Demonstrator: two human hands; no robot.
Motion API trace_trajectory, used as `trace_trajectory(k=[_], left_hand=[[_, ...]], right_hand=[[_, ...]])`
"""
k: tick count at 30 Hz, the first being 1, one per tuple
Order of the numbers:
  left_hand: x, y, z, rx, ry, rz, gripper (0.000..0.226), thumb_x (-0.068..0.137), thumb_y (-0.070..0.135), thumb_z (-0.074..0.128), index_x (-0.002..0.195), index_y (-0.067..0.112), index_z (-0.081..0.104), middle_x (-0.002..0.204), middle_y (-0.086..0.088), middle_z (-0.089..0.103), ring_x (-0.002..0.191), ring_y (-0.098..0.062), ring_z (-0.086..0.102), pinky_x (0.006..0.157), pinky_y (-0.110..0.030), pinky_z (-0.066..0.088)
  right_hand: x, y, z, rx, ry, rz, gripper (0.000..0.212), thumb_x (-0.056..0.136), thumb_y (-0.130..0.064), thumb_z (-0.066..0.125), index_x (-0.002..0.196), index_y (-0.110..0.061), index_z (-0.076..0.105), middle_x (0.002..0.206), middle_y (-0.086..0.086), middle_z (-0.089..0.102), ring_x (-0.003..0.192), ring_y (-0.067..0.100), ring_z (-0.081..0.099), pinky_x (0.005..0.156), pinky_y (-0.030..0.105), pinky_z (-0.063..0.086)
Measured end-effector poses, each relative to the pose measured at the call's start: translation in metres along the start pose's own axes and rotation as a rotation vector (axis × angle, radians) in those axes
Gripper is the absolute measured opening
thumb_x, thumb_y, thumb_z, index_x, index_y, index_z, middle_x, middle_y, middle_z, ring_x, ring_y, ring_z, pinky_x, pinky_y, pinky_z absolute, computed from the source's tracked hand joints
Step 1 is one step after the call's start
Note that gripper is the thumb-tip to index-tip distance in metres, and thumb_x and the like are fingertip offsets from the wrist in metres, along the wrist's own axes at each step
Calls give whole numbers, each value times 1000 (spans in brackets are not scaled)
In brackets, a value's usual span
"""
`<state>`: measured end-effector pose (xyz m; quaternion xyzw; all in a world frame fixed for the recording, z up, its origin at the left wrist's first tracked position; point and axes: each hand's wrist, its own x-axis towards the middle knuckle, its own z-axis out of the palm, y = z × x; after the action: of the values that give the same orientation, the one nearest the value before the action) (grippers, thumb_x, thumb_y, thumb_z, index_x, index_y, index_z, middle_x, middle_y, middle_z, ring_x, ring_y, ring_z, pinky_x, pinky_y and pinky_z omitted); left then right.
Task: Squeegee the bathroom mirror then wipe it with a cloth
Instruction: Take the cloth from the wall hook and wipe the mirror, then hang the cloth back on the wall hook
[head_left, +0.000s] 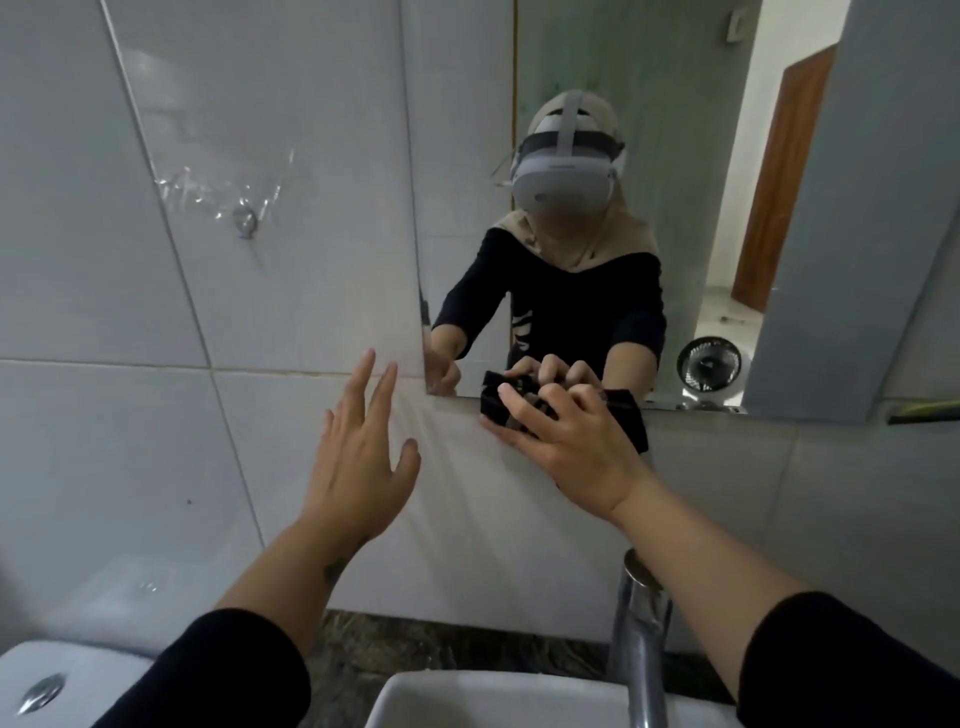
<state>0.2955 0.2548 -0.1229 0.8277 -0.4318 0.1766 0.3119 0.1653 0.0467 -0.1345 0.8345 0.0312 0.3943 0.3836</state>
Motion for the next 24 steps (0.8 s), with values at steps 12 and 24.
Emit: trace_trajectory(k=[12,24], left_hand=[[14,-21,-93,-497,6,-321,40,101,29,35,141,25,38,143,6,44,133,-11,39,102,-20,28],[68,-38,-180,-560,263,-380,13,96,32,40,88,37,49,102,-4,57,105,-26,54,95,-44,44]], right_hand=[[155,-44,-40,684,-4,134,47,90,-21,51,137,-25,49,129,6,49,91,31,54,72,46,50],[257,-31,-78,1004,-23,344,51,89,-59,36,135,-40,49,104,-3,53,102,15,49,89,33,38]])
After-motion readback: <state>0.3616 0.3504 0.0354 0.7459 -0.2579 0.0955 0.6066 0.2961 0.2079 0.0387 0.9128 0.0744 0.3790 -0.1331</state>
